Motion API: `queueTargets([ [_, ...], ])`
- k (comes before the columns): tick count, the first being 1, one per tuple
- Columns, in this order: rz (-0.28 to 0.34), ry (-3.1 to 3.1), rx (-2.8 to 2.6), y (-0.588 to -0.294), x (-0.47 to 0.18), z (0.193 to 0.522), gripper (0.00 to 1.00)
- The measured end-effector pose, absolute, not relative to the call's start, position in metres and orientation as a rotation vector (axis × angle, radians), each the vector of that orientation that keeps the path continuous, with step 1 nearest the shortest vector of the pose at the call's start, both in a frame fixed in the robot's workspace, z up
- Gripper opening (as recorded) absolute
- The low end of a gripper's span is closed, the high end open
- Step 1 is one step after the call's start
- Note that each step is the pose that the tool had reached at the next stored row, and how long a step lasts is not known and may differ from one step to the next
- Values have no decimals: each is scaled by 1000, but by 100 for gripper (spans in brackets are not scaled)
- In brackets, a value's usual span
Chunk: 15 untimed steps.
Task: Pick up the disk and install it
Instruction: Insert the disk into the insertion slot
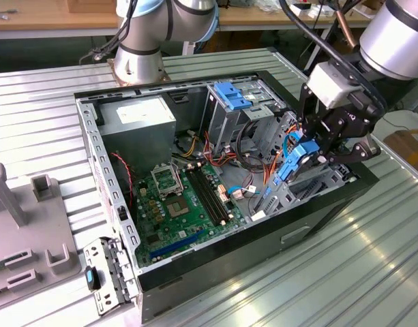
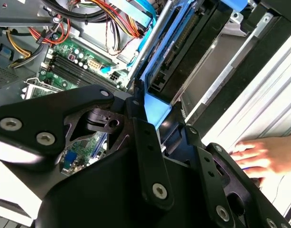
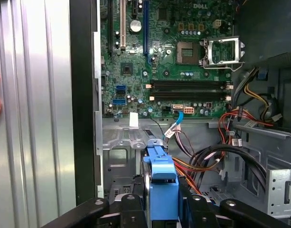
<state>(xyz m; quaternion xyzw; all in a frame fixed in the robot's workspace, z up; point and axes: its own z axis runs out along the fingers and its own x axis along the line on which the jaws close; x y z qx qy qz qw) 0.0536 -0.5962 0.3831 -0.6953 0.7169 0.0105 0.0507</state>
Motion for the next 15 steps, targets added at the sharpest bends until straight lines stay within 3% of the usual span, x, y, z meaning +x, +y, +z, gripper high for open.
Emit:
queueTargets([
  [9, 34, 2181, -2115, -596, 54, 379, 38],
  [10, 33, 2182, -2116, -596, 54, 380, 44],
  [15, 33, 2182, -2116, -596, 54, 380, 44],
])
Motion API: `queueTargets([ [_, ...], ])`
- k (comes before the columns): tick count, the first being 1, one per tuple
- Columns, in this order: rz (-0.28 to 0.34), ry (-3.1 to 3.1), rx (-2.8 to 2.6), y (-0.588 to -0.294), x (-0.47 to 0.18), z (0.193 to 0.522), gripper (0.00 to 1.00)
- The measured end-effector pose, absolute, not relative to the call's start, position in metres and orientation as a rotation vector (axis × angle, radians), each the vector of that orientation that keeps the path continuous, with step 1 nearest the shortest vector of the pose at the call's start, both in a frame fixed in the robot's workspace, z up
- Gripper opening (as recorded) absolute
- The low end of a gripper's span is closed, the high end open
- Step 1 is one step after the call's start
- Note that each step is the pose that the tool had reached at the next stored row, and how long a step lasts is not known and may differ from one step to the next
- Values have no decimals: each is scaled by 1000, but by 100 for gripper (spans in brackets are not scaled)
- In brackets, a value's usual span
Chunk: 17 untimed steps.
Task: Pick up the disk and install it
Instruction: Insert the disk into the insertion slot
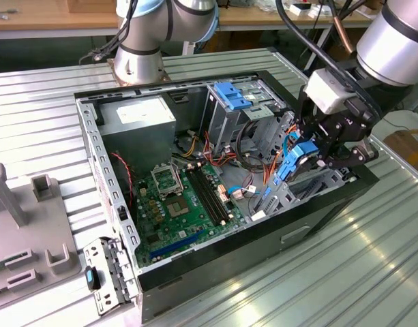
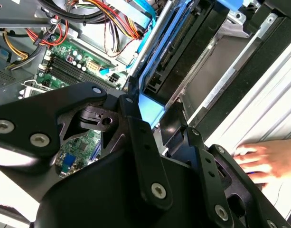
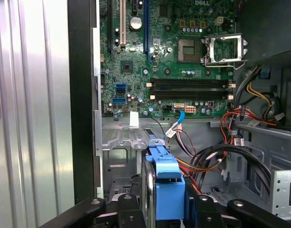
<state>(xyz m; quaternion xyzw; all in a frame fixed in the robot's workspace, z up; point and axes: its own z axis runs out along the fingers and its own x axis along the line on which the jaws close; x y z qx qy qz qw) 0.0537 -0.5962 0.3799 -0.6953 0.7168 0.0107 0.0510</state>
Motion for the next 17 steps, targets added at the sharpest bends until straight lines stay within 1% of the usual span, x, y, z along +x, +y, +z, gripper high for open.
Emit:
queueTargets([
  [4, 33, 2182, -2116, -596, 54, 380, 44],
  [5, 33, 2182, -2116, -596, 54, 380, 37],
  [11, 34, 2181, -2115, -596, 54, 381, 37],
  [17, 32, 2182, -2116, -596, 54, 414, 37],
])
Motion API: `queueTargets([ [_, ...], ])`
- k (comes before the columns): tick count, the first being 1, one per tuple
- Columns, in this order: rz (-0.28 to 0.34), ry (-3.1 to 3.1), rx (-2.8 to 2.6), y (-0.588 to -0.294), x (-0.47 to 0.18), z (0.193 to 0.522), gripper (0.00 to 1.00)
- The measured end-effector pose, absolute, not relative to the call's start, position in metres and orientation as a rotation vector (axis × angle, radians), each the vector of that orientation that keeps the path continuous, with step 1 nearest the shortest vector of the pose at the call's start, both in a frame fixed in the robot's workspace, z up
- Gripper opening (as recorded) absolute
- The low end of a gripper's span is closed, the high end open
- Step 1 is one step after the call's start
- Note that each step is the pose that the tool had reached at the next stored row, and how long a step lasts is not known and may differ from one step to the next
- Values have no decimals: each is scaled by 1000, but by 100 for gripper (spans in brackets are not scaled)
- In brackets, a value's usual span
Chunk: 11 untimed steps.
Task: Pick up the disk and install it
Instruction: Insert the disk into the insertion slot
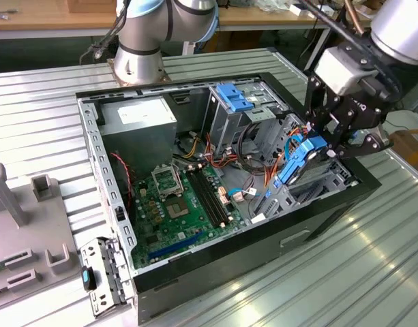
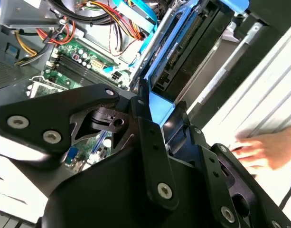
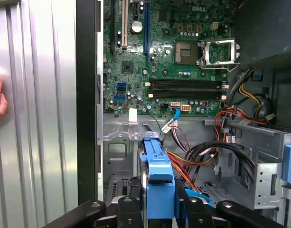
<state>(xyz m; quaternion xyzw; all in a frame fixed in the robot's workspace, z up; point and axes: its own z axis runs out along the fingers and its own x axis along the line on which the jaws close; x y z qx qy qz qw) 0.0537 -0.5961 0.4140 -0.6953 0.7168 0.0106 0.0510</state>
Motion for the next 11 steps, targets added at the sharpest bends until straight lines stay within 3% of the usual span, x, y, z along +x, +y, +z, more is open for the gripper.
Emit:
queueTargets([
  [4, 32, 2181, -2116, -596, 54, 439, 37],
  [11, 17, 2171, -2111, -596, 52, 440, 37],
])
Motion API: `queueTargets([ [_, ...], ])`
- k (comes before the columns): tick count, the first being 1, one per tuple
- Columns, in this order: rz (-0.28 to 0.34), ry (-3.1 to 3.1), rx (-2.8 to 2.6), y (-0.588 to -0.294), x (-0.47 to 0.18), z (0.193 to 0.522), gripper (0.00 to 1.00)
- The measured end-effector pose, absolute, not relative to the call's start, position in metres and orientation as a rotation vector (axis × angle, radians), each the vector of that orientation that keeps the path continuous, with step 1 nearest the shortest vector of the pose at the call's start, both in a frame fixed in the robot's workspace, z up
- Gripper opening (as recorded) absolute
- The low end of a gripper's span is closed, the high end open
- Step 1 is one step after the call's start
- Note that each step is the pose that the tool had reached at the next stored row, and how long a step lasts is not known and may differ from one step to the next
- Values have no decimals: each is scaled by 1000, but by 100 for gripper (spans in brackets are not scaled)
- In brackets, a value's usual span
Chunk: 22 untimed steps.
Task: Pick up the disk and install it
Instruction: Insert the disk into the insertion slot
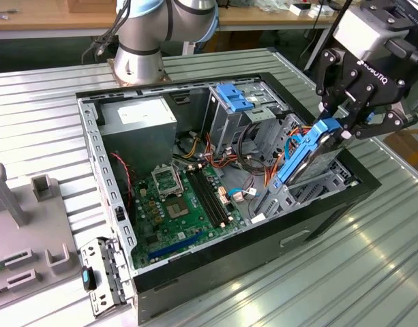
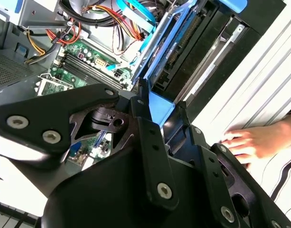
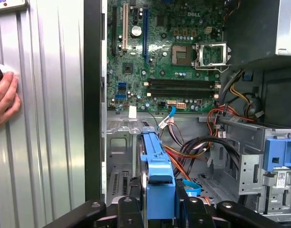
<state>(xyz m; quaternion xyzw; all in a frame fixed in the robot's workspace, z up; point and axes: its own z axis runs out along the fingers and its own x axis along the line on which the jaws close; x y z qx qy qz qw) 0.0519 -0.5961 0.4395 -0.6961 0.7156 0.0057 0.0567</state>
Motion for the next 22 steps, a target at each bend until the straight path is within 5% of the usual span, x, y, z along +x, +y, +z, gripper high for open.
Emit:
queueTargets([
  [6, 17, 2171, -2112, -596, 52, 439, 38],
  [7, 16, 2171, -2112, -596, 52, 439, 45],
  [22, 15, 2172, -2113, -594, 52, 439, 45],
])
